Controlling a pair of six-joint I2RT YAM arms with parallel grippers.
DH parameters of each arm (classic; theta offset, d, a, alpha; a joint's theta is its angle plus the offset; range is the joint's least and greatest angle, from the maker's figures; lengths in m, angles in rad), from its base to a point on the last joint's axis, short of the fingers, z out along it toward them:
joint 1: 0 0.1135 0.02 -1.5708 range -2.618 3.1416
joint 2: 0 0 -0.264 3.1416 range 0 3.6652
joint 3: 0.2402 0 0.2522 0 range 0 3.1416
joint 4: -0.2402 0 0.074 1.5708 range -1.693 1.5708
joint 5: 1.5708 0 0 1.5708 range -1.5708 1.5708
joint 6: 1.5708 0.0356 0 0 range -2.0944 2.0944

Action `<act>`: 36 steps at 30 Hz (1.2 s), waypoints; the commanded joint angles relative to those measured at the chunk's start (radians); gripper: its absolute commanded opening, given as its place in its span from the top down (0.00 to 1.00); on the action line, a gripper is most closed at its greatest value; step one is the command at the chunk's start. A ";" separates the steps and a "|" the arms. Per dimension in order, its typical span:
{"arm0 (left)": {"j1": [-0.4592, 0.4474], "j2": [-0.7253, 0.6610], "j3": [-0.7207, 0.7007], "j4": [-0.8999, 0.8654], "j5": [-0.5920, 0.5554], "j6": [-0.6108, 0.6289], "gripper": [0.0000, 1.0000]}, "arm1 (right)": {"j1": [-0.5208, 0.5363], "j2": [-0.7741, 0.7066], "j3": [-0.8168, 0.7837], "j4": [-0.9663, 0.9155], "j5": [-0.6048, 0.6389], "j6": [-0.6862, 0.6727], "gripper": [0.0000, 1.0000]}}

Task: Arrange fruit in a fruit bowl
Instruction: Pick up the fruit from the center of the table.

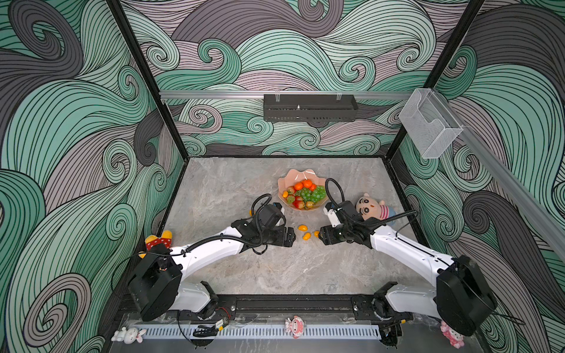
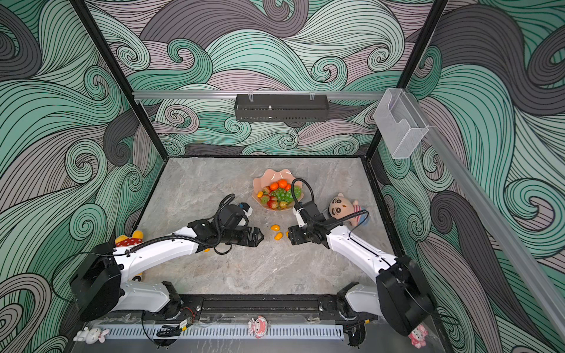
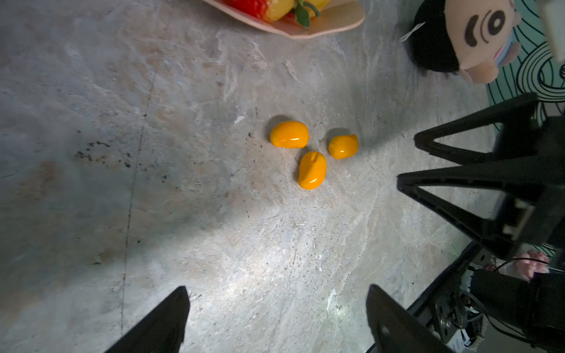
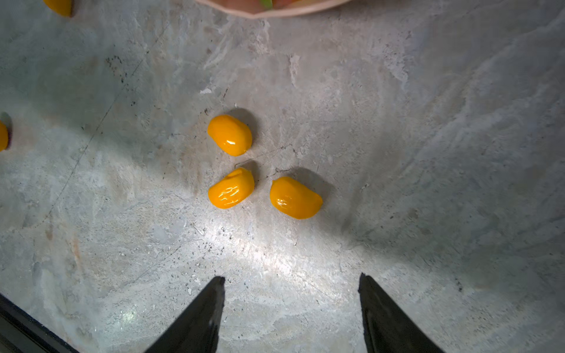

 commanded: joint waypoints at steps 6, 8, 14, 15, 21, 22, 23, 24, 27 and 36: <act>-0.014 0.024 -0.003 0.107 0.030 -0.036 0.07 | 0.002 0.141 0.072 0.101 -0.043 -0.076 0.35; -0.014 0.022 -0.009 0.107 0.030 -0.035 0.07 | 0.003 0.181 0.093 0.095 -0.050 -0.091 0.36; -0.015 0.017 -0.019 0.112 0.035 -0.030 0.07 | -0.003 0.261 0.146 0.039 -0.062 -0.131 0.39; -0.015 0.018 -0.019 0.114 0.036 -0.032 0.07 | -0.004 0.272 0.154 0.030 -0.067 -0.135 0.39; -0.015 0.036 -0.023 0.122 0.054 -0.041 0.07 | -0.004 0.319 0.185 0.005 -0.079 -0.152 0.43; -0.016 0.038 -0.024 0.124 0.057 -0.042 0.07 | -0.003 0.325 0.193 -0.004 -0.079 -0.155 0.44; -0.015 0.038 -0.026 0.126 0.059 -0.044 0.07 | -0.004 0.334 0.200 -0.012 -0.079 -0.158 0.45; -0.014 0.038 -0.027 0.127 0.060 -0.046 0.07 | -0.004 0.341 0.202 -0.019 -0.079 -0.157 0.46; -0.014 0.038 -0.028 0.127 0.060 -0.047 0.07 | -0.004 0.346 0.197 -0.020 -0.088 -0.149 0.46; -0.015 0.034 -0.019 0.105 0.057 -0.036 0.07 | -0.001 0.383 0.245 -0.093 -0.095 -0.128 0.53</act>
